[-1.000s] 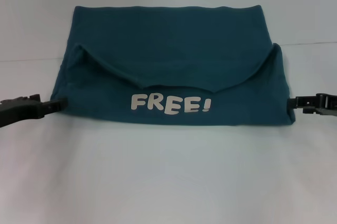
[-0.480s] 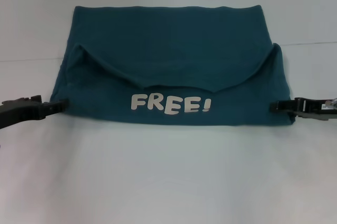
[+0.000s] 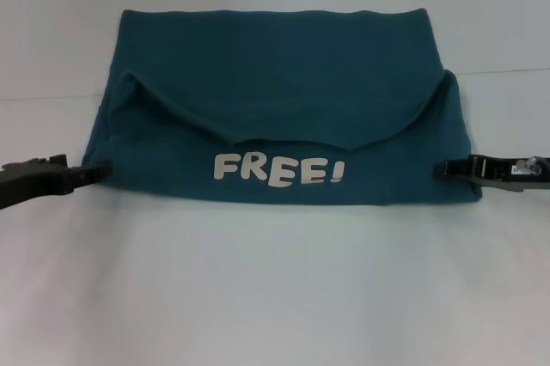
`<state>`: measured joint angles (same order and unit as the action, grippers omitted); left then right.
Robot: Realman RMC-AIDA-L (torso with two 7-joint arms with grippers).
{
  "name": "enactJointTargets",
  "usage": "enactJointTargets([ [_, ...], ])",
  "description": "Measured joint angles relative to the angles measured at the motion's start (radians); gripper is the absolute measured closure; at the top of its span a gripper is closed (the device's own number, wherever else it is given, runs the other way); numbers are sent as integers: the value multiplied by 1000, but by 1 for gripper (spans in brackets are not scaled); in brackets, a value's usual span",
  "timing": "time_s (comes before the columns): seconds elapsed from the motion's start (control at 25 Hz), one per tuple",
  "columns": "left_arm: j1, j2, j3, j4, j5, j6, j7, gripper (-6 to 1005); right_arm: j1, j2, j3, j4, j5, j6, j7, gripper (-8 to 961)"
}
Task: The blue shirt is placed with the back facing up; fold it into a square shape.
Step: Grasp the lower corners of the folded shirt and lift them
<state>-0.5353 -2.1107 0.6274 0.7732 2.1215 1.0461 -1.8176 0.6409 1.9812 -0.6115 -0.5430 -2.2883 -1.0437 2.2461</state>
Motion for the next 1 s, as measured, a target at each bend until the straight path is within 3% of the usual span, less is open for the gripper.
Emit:
enactJointTargets([
  [0.4, -1, 0, 0, 0, 0, 0, 0, 107, -2, 2, 0, 0, 1, 18, -3, 628],
  [0.64, 0, 0, -4, 0, 0, -1, 0, 106, -8, 2, 2, -1, 1, 18, -2, 870],
  [1.0, -13, -2, 3, -16, 0, -102, 11, 107, -16, 2, 7, -6, 20, 0, -28, 916],
])
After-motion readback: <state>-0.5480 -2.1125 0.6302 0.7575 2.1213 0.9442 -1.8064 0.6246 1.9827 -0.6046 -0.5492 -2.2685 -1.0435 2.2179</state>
